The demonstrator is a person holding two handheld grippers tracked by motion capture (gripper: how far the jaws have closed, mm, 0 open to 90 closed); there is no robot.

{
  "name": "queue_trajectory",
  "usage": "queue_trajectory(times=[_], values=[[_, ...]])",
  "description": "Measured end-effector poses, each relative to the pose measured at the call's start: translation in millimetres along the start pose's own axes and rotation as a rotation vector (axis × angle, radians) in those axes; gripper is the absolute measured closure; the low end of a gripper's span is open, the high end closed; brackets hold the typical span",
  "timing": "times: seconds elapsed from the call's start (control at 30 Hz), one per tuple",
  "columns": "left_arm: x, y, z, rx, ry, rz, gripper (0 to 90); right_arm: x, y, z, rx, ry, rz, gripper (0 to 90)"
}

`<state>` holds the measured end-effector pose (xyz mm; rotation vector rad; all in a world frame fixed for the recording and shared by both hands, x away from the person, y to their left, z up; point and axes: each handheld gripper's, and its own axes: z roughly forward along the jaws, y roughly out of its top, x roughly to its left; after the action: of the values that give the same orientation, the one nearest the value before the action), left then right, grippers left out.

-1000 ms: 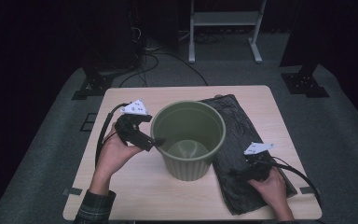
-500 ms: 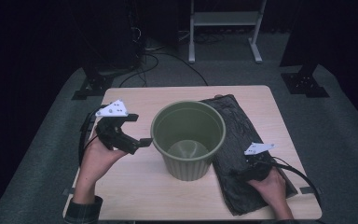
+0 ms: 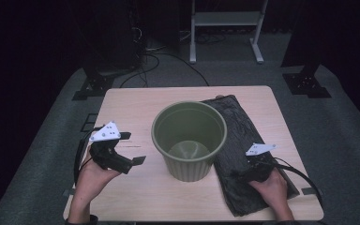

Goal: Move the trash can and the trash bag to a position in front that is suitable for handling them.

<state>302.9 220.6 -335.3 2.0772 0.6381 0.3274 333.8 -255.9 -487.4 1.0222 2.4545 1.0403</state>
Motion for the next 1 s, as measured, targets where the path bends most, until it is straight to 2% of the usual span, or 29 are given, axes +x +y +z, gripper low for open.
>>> queue_trajectory(times=[0.33, 0.4, 0.67, 0.83, 1.0], values=[[-1.3, -34.1, 24.3, 0.018, 0.012, 0.007, 0.0, -0.1, 0.0, -0.1, 0.000, 0.000, 0.000, 1.1], [-0.6, -43.0, 31.7, 0.034, 0.010, -0.008, 0.0, -0.1, 0.0, -0.1, -0.001, 0.000, 0.000, 1.2], [2.6, -64.1, 48.8, 0.084, 0.029, -0.012, 0.0, -0.2, -0.1, -0.2, -0.001, 0.000, 0.000, 1.4], [4.6, -74.9, 58.4, 0.097, 0.037, -0.016, 0.0, -0.2, -0.1, -0.2, -0.001, -0.001, -0.001, 1.4], [7.0, -92.1, 75.4, 0.101, 0.046, -0.034, 0.0, -0.2, -0.1, -0.2, -0.001, -0.001, 0.000, 1.4]])
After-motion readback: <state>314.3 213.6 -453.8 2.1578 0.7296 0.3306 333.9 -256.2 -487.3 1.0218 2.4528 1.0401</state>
